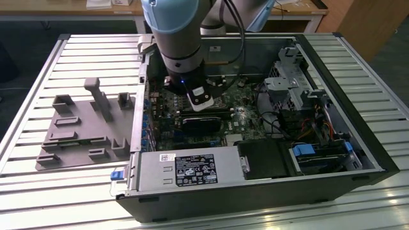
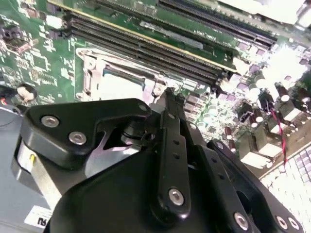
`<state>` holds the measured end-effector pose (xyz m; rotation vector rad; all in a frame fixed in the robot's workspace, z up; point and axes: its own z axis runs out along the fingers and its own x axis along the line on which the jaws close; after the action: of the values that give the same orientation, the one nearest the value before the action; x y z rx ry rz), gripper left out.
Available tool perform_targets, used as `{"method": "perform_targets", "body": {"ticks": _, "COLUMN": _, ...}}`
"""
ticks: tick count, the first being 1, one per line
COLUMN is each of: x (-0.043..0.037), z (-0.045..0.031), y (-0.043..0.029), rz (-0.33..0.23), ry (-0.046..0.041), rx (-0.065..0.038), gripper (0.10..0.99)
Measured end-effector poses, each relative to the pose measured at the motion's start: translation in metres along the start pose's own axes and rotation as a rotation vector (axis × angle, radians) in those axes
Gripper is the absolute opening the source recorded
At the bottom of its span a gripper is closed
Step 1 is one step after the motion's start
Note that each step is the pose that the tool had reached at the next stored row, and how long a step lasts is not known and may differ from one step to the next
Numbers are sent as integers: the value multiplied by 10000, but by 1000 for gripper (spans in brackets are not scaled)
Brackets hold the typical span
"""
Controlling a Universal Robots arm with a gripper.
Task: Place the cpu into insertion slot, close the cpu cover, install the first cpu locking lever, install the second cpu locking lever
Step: 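Install the second cpu locking lever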
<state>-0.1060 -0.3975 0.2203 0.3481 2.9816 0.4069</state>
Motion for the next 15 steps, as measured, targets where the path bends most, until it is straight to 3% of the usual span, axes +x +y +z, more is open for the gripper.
{"method": "perform_targets", "body": {"ticks": 9, "x": -305, "z": 45, "y": 68, "rz": 7, "ry": -1, "rx": 90, "gripper": 102}}
{"method": "perform_targets", "body": {"ticks": 11, "x": -336, "z": 52, "y": 82, "rz": 8, "ry": -24, "rx": 192, "gripper": 102}}
{"method": "perform_targets", "body": {"ticks": 15, "x": -342, "z": 69, "y": 139, "rz": -29, "ry": -91, "rx": 491, "gripper": 102}}
